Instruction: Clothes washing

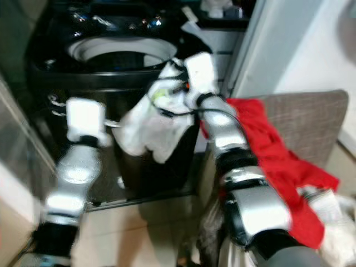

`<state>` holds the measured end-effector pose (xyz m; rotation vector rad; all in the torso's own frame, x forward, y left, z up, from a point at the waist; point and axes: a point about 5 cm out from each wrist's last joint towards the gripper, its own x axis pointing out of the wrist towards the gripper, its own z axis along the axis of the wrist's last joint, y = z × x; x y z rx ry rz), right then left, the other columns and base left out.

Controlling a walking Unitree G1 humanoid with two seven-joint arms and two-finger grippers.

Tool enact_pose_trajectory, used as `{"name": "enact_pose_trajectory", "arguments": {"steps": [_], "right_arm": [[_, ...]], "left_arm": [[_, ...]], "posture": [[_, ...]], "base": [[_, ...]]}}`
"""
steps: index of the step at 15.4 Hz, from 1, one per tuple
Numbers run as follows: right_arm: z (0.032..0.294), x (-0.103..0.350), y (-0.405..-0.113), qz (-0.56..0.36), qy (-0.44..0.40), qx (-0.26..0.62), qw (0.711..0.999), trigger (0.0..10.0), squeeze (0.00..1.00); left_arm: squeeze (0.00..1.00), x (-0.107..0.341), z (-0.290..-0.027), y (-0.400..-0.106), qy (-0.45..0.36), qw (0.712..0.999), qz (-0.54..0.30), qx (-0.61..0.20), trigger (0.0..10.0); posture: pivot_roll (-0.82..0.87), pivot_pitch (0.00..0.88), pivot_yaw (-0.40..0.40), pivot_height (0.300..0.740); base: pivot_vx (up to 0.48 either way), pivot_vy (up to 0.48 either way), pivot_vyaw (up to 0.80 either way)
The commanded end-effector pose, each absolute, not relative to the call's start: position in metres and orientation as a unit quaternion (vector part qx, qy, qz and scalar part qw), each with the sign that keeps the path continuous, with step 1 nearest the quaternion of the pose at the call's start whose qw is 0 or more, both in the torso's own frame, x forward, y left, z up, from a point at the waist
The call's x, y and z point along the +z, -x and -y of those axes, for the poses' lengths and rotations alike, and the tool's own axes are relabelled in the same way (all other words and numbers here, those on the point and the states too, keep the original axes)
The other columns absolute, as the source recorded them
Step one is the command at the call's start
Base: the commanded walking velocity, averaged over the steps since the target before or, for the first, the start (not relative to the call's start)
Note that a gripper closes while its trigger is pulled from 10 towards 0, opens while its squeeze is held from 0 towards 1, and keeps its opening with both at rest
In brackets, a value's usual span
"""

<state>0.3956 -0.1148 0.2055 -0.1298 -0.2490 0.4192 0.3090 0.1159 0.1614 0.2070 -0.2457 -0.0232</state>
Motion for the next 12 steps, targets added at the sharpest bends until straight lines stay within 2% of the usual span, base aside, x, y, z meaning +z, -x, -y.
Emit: {"name": "enact_pose_trajectory", "arguments": {"steps": [1,2,5,9,12], "right_arm": [[0.099,0.227,-0.397,0.160,0.065,0.223,0.959,0.0,0.00],[0.099,0.232,-0.399,0.167,0.058,0.214,0.961,0.0,0.00],[0.099,0.267,-0.402,0.213,0.067,0.211,0.952,0.0,0.00],[0.099,0.364,-0.407,0.293,0.097,0.197,0.931,0.0,0.00],[0.092,0.401,-0.403,0.319,0.109,0.186,0.923,0.0,0.00]], "left_arm": [[0.00,0.166,-0.129,-0.310,-0.114,0.985,0.128,0.010,10.0],[0.00,0.166,-0.128,-0.309,-0.118,0.985,0.129,0.008,10.0],[0.00,0.168,-0.124,-0.308,-0.108,0.985,0.134,-0.012,10.0],[0.00,0.177,-0.117,-0.309,-0.108,0.982,0.150,-0.032,10.0],[0.00,0.181,-0.116,-0.308,-0.109,0.981,0.159,-0.034,10.0]], "posture": [[0.07,0.000,-0.066,0.740],[0.07,0.000,-0.070,0.740],[0.08,0.000,-0.074,0.740],[0.08,0.000,-0.079,0.740],[0.09,0.000,-0.085,0.740]], "base": [[0.461,0.000,0.78],[0.461,0.000,0.55],[0.465,0.000,0.00],[0.480,0.000,0.00],[0.480,0.000,0.00]]}}
